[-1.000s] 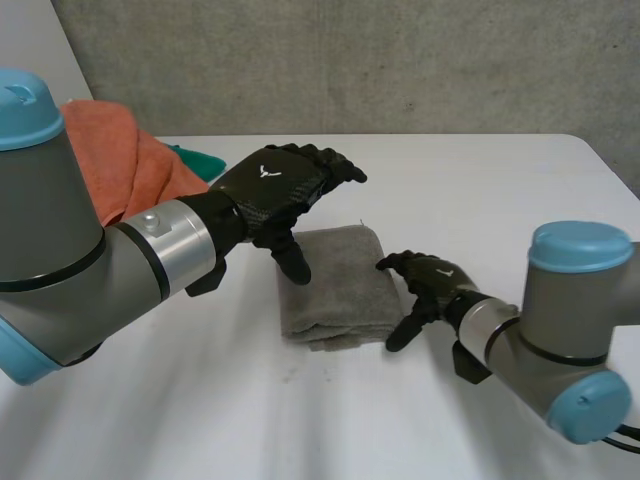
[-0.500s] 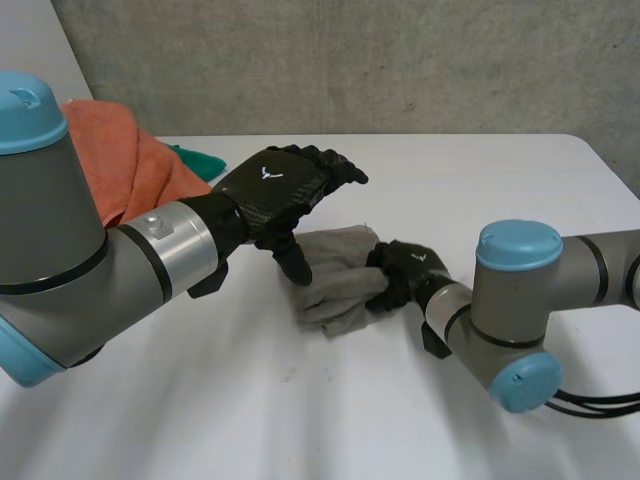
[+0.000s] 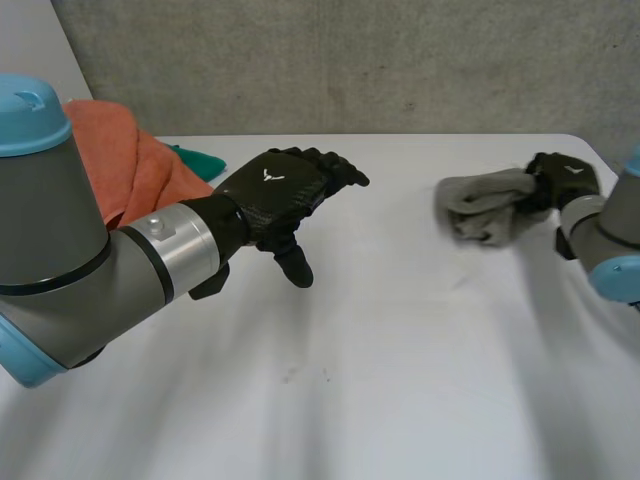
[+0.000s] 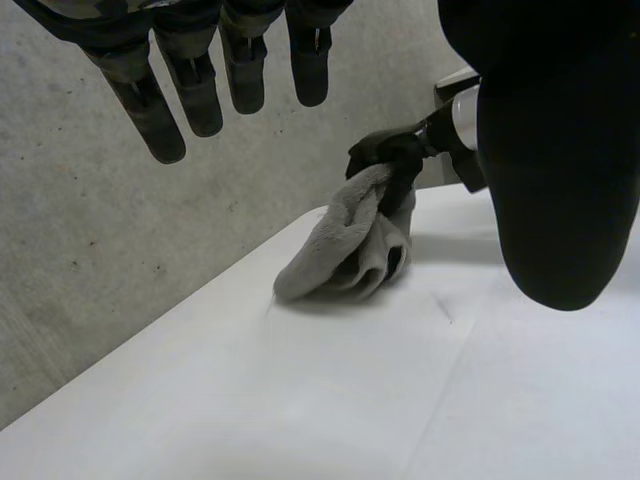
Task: Fold the laundry.
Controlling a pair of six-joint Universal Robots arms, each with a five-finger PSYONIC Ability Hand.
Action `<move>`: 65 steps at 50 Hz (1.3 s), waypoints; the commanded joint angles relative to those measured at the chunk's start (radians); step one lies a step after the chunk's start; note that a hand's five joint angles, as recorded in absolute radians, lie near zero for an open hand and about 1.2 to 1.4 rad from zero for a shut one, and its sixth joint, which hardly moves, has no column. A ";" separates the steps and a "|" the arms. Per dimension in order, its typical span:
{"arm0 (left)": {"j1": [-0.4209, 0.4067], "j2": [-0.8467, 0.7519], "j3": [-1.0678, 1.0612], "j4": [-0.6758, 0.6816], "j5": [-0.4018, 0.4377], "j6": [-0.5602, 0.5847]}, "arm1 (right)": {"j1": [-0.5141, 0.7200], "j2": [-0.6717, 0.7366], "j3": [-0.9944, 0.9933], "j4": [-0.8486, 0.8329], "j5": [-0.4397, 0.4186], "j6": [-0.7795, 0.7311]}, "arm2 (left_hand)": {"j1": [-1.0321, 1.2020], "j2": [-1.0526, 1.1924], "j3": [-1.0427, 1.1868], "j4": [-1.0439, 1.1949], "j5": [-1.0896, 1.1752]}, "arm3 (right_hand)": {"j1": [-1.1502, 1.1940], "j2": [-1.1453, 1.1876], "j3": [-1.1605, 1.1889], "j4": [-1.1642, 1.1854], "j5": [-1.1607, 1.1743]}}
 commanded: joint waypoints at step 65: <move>0.019 -0.006 0.003 0.055 -0.002 0.004 | -0.383 -0.317 0.224 -0.294 0.107 -0.673 | 0.010 0.018 0.012 0.017 0.008 | -0.731 -0.948 -0.937 -1.011 -0.918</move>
